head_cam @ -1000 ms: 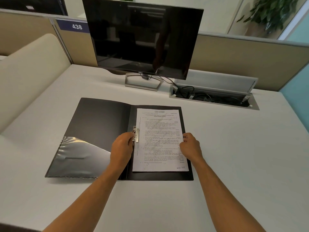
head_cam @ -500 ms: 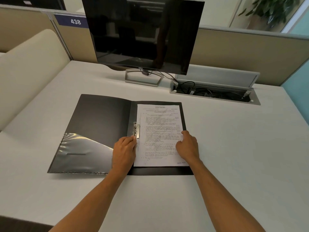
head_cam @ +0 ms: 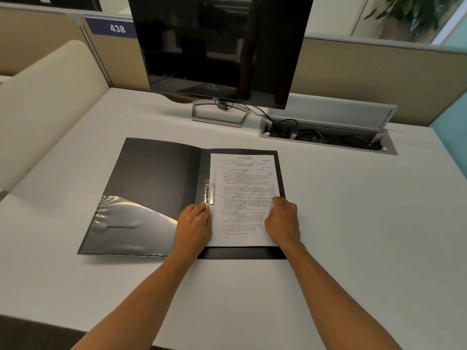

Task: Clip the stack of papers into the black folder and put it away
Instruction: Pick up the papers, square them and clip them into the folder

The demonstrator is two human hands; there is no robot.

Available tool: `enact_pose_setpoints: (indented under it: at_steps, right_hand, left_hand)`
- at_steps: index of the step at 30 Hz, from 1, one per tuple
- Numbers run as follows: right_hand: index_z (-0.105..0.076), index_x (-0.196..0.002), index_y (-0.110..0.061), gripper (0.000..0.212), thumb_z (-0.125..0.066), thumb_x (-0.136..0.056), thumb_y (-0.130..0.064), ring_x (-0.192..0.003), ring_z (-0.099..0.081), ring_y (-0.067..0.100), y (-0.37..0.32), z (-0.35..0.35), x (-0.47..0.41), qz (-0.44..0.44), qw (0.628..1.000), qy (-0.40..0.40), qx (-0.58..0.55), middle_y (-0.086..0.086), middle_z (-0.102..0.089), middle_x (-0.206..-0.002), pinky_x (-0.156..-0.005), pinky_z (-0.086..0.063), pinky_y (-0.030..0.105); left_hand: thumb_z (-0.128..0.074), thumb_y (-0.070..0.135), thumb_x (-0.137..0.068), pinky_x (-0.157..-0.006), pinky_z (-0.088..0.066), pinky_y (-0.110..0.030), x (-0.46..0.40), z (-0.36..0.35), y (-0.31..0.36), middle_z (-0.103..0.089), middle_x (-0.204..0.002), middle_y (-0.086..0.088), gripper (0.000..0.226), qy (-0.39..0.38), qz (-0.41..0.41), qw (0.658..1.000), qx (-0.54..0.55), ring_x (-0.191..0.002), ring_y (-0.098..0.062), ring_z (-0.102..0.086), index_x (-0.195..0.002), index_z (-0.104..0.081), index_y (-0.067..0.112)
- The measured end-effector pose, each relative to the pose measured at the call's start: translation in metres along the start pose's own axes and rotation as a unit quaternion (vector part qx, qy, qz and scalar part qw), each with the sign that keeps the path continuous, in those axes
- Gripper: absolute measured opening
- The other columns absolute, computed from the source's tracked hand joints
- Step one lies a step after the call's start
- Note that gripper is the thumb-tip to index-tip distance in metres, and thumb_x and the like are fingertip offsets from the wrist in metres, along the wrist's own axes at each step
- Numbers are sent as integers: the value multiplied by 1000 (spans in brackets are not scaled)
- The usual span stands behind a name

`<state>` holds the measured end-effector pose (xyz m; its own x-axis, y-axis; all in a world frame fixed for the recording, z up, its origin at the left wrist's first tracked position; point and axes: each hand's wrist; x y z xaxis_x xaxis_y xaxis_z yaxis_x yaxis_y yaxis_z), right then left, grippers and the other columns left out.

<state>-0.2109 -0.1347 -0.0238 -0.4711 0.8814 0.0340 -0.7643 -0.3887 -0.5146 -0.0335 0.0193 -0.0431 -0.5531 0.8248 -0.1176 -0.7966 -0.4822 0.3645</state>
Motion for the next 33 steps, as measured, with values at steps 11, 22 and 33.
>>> enact_pose_setpoints:
  at_steps: [11,22,33]
  right_hand:
    - [-38,-142,-11,54,-40,-98,-43,-141,-27,24,17,-16,21,40,999,1,28,8,-31,-155,-114,-30,38]
    - [-10,-153,-15,73,-22,-95,-57,-149,-7,19,44,-9,17,-4,995,-16,96,2,-12,-162,-118,-11,33]
    - [-14,-153,-13,79,-15,-90,-61,-149,-9,19,82,16,11,-29,993,3,118,3,-17,-161,-120,-19,37]
  left_hand:
    - [-46,40,-96,-100,-48,-37,10,-1,-6,-57,-131,-6,43,17,-6,998,68,-112,-23,-57,-126,-55,12]
    - [-57,27,-94,-104,-39,-43,-5,25,-25,-53,-138,-14,39,67,54,995,42,-126,-32,-49,-127,-58,6]
    - [-53,35,-94,-112,-22,-56,-30,41,-47,-47,-140,-16,42,95,122,987,-45,-134,-35,-38,-127,-55,9]
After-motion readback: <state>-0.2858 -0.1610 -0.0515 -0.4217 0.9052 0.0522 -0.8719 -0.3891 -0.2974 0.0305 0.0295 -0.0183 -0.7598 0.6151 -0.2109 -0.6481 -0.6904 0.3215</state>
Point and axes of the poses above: each hand's wrist, its own x-axis away from the middle knuckle, its own z-axis out of the back of the hand, y = z × x
